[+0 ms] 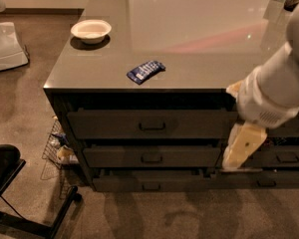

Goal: Open bottom drawer

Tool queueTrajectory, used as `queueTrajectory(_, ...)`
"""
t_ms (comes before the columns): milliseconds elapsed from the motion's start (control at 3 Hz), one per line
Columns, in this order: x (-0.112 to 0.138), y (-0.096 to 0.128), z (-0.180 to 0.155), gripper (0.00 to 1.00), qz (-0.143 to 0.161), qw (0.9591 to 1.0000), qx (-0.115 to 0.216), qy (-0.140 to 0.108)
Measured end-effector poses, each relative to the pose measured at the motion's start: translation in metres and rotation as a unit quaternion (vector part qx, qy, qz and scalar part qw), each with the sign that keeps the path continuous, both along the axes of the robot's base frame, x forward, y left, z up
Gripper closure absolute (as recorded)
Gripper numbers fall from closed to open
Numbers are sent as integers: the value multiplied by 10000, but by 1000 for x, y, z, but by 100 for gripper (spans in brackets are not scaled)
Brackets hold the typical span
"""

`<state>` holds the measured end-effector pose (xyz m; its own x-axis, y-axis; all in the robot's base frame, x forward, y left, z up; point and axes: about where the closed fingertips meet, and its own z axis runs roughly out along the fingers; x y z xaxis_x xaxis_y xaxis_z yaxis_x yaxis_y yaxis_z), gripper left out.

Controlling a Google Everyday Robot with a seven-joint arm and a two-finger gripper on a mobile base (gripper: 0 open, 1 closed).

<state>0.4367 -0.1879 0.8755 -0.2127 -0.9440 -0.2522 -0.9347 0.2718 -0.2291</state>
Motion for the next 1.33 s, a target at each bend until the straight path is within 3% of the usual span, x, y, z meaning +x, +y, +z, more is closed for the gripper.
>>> queueTrajectory(333,-15,15,-47,0,30,9998,-89,-193)
queueTrajectory(667,-34,40,-137,0,256,9995,10,-164)
queueTrajectory(1333,-4,62,-219,0,136,9980,249,-568)
